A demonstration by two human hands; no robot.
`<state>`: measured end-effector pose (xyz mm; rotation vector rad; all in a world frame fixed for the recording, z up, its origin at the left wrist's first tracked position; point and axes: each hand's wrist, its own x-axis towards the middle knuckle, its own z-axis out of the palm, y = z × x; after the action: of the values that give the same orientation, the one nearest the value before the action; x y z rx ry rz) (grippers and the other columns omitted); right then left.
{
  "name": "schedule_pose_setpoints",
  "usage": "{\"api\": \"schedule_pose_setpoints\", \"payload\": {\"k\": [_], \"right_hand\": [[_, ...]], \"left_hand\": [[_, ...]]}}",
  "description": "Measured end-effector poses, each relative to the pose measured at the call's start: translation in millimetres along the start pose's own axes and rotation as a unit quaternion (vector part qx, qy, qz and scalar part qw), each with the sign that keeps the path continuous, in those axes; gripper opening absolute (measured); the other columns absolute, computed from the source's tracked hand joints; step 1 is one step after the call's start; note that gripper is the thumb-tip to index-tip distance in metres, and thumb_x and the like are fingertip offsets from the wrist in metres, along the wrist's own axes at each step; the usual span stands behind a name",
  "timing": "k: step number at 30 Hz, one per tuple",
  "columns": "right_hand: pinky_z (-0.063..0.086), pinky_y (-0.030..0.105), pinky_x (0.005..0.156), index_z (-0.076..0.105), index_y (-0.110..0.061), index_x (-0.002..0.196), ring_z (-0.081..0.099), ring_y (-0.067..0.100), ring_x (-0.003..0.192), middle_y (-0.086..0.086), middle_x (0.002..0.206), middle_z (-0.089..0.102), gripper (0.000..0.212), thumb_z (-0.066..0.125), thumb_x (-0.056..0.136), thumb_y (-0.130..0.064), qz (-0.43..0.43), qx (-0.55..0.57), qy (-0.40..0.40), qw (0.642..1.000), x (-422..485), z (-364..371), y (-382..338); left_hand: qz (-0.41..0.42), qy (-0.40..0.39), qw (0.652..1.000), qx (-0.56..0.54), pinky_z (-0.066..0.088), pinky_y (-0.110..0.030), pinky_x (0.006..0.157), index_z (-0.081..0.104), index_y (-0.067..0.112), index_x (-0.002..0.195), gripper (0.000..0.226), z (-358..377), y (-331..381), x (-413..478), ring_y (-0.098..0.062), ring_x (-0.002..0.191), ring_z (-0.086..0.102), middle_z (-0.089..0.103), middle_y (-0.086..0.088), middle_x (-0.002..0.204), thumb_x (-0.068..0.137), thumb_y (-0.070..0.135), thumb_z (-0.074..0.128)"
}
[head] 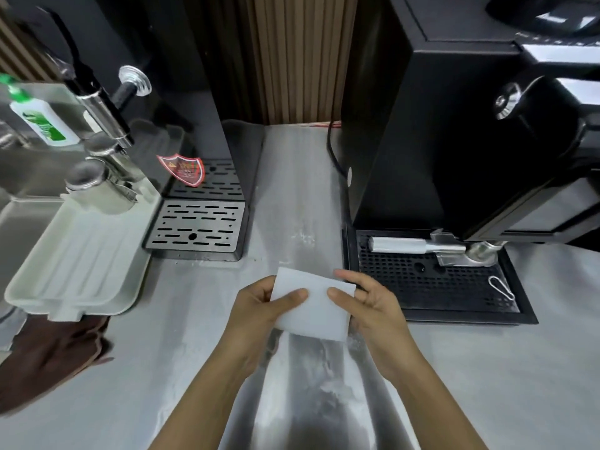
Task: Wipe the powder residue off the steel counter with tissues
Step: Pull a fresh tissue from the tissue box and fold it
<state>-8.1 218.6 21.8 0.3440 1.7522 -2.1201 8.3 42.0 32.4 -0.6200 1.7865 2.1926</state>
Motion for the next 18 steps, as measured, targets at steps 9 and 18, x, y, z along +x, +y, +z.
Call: {"api": "schedule_pose_setpoints", "payload": {"k": [9,18], "right_hand": [[0.053,0.019,0.055,0.072,0.000,0.095,0.068,0.012,0.070,0.007,0.083,0.074,0.023,0.056,0.088,0.014,0.015,0.002,-0.048,0.999,2,-4,2],[0.058,0.040,0.087,0.074,0.002,0.094,0.068,0.031,0.105,0.016,0.111,0.071,0.032,0.045,0.092,0.015,0.045,-0.005,-0.080,0.996,3,-5,1]], "left_hand": [[-0.026,-0.089,0.996,0.008,0.039,-0.041,0.074,0.073,0.007,0.096,0.025,-11,5,8,-0.031,0.085,0.055,0.067,-0.025,0.105,0.071,0.005,0.077],[-0.037,-0.057,0.997,-0.045,0.042,-0.044,0.088,0.072,0.011,0.105,0.034,-16,7,11,-0.029,0.090,0.058,0.065,-0.022,0.100,0.090,-0.008,0.047]]}}
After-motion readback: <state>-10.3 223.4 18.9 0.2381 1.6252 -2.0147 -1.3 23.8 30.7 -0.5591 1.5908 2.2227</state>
